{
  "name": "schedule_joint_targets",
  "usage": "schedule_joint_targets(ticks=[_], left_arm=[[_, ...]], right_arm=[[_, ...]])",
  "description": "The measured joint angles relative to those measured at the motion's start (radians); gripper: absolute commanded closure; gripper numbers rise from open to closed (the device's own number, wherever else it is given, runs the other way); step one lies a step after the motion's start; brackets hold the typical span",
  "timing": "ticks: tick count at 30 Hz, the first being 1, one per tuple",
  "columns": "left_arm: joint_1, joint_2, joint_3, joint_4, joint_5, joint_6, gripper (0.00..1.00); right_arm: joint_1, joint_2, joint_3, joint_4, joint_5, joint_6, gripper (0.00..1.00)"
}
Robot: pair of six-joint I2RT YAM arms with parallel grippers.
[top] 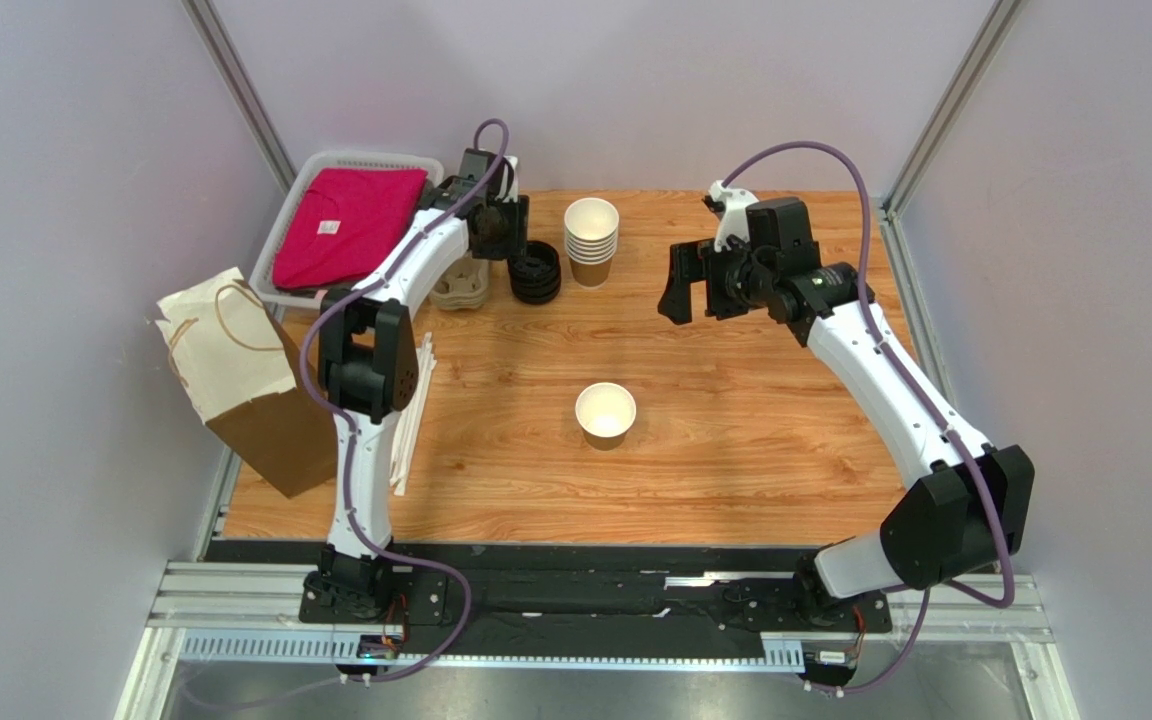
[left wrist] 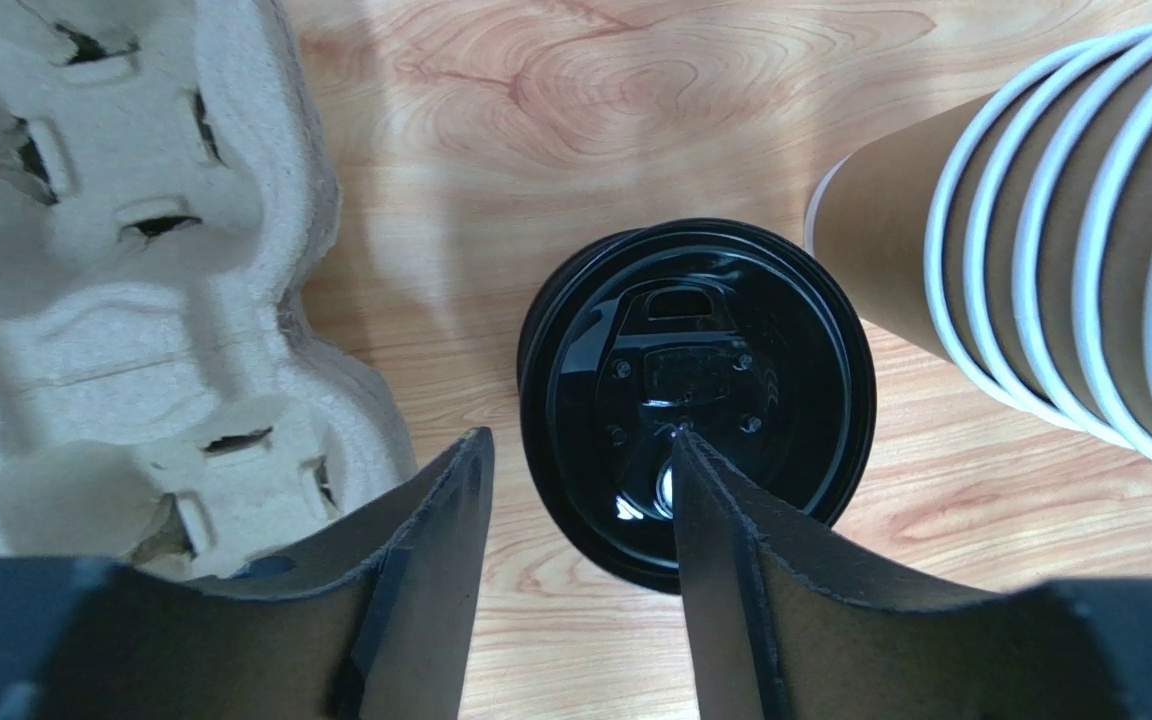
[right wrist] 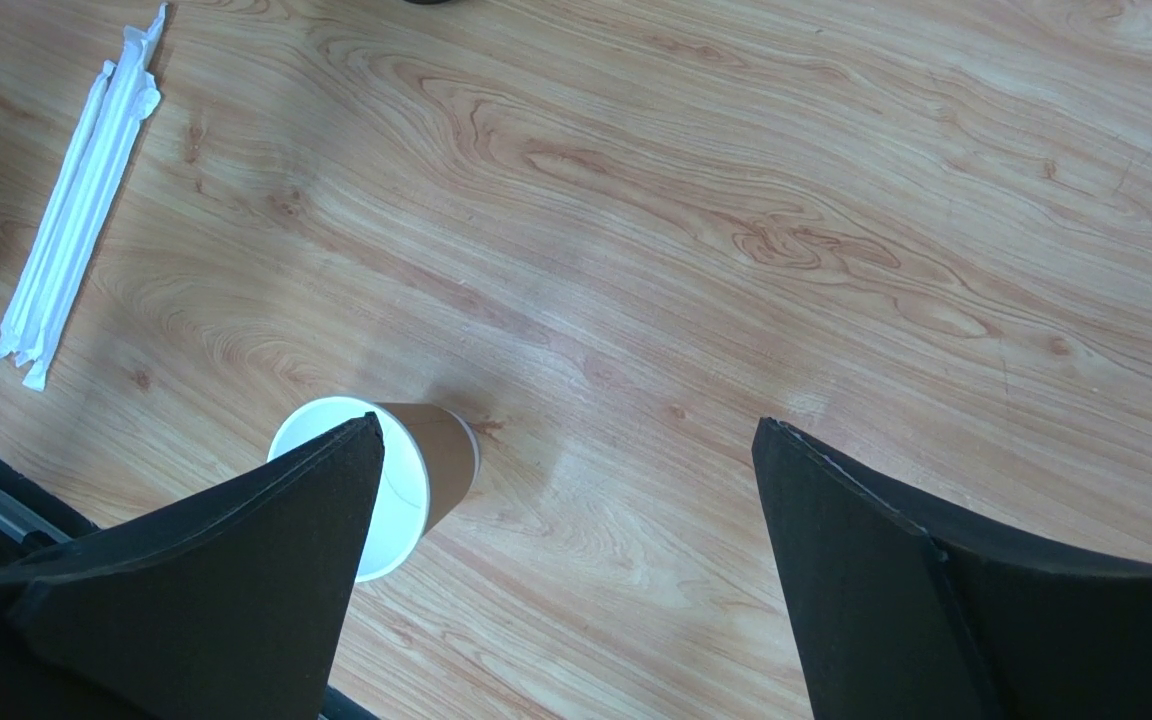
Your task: Pack the takeout coffee
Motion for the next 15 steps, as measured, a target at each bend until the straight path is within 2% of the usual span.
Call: schedule_joint_targets(ticks=[15], left_arm=[[0.000,0.035,0.043,-0.001,-0.016,-0.018,0.79]], right_arm=[[0.000,0.002,0.000,0.000,0.000,0.003,0.00]])
